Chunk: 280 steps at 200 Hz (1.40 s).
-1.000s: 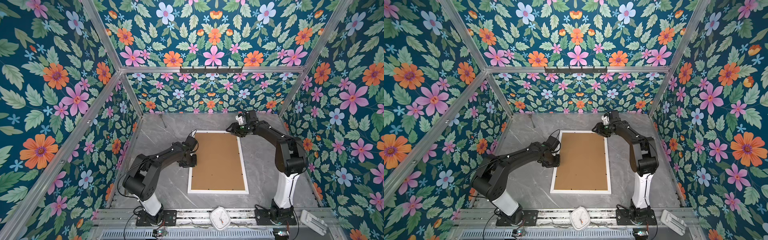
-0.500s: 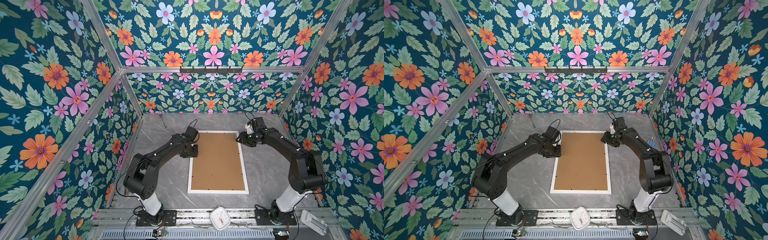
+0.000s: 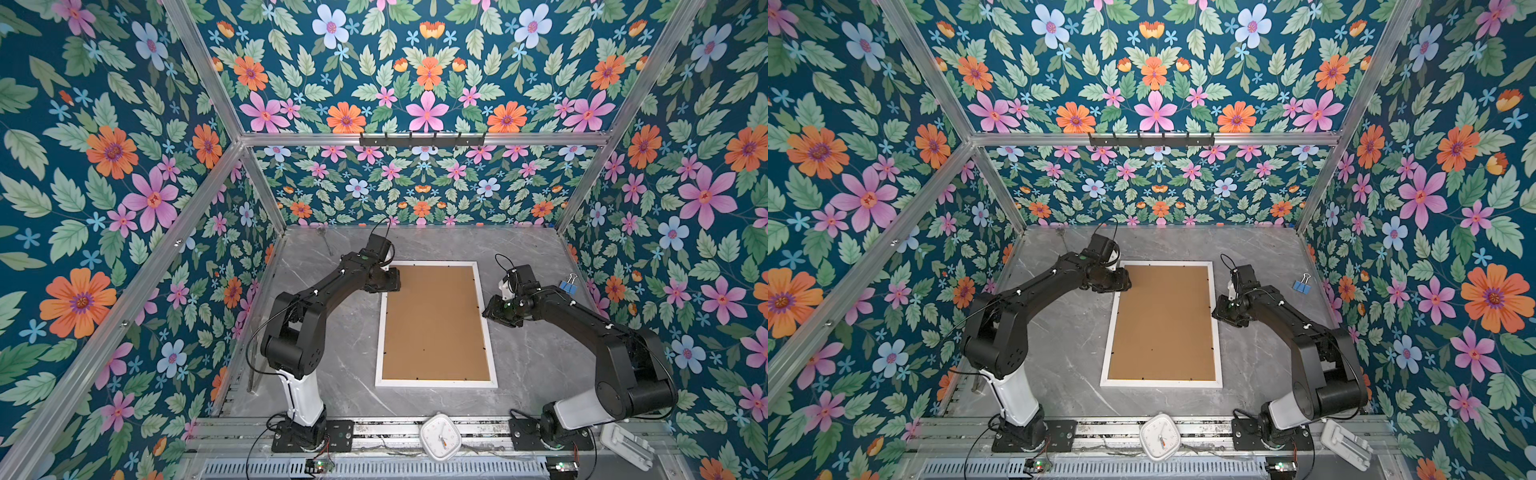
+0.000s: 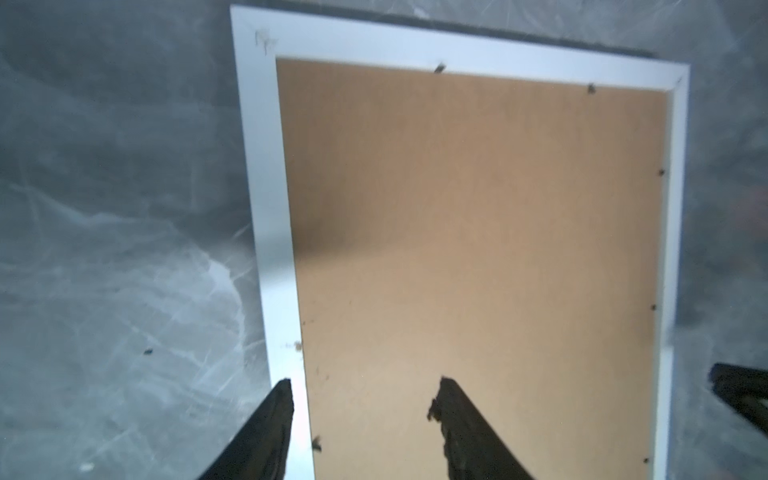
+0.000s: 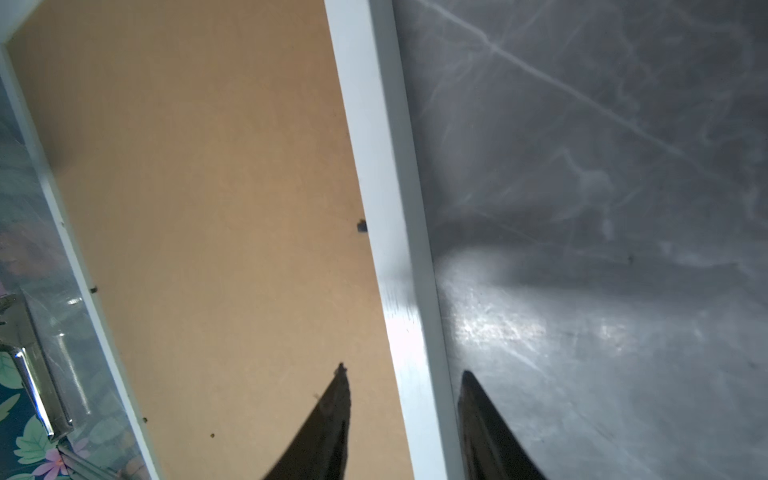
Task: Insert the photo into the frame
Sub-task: 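Move the right gripper back to the frame side edge nearest it, then pinch the far frame edge with the left gripper while right pinches side edge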
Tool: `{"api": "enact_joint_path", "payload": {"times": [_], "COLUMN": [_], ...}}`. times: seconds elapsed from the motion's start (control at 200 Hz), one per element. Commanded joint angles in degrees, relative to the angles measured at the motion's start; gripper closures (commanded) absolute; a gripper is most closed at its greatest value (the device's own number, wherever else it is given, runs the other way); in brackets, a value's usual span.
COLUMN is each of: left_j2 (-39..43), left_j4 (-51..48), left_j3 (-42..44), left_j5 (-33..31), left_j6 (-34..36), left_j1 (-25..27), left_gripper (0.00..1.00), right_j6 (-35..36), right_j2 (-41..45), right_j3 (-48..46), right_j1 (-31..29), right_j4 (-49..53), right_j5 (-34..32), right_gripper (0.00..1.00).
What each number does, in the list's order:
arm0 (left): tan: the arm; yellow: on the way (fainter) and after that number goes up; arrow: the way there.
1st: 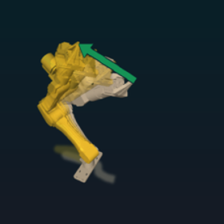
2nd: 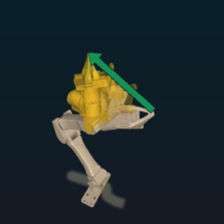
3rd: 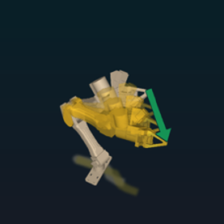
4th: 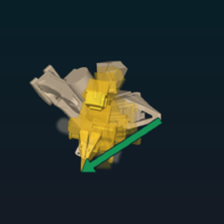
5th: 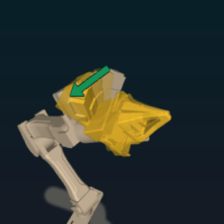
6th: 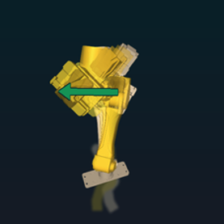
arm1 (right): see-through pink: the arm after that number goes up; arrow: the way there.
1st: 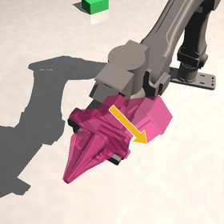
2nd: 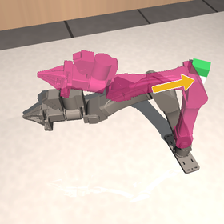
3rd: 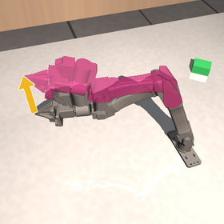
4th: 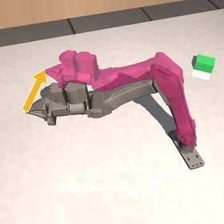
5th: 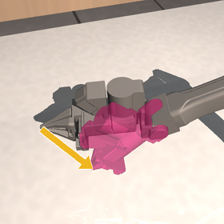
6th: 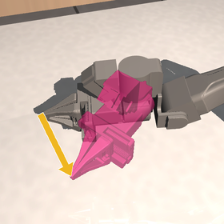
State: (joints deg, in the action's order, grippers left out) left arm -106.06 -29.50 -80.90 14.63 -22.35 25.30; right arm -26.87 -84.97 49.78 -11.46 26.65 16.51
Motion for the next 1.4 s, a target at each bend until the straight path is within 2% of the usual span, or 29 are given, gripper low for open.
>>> {"api": "enact_joint_path", "payload": {"times": [0.0, 0.19, 0.335, 0.47, 0.71, 0.83, 1.395], "left_j2": [-2.02, -6.54, -11.24, -13.59, -20.39, -23.22, -28.9], "left_j4": [7.18, 19.05, 26.51, 31.69, 32.64, 33.69, 38.92], "left_j3": [-1.41, -2.42, -4.75, -6.45, -12.82, -14.9, -15.41], "left_j5": [7.41, 16.85, 23.94, 25.48, 27.77, 29.22, 34.33], "left_j6": [1.16, 1.09, -1.63, -3.1, -4.34, -5.86, -8.82], "left_j1": [-1.08, -3.05, -4.91, -5.56, -5.95, -5.99, -5.97], "left_gripper": [0.41, 0.4, 0.4, 0.39, 0.38, 0.41, 0.5], "right_j6": [-1.13, -1.78, -1.6, -1.6, -1.82, -1.96, -1.27], "right_j2": [1.02, 2.76, 3.56, 4.29, 2.88, 2.87, 2.88], "right_j3": [-2.01, -5.92, -7.23, -8.03, -7.59, -7.94, -8.56], "right_j1": [-0.36, -0.58, -0.84, -1.32, -3.54, -4.14, -4.46], "right_j4": [-1.68, -3.17, -2.94, -3.01, -2.49, -2.57, -1.92], "right_j5": [0.62, 1.65, 1.92, 1.75, -0.58, -1.36, -4.29], "right_gripper": [0.58, 0.61, 0.62, 0.63, 0.64, 0.66, 0.77]}}
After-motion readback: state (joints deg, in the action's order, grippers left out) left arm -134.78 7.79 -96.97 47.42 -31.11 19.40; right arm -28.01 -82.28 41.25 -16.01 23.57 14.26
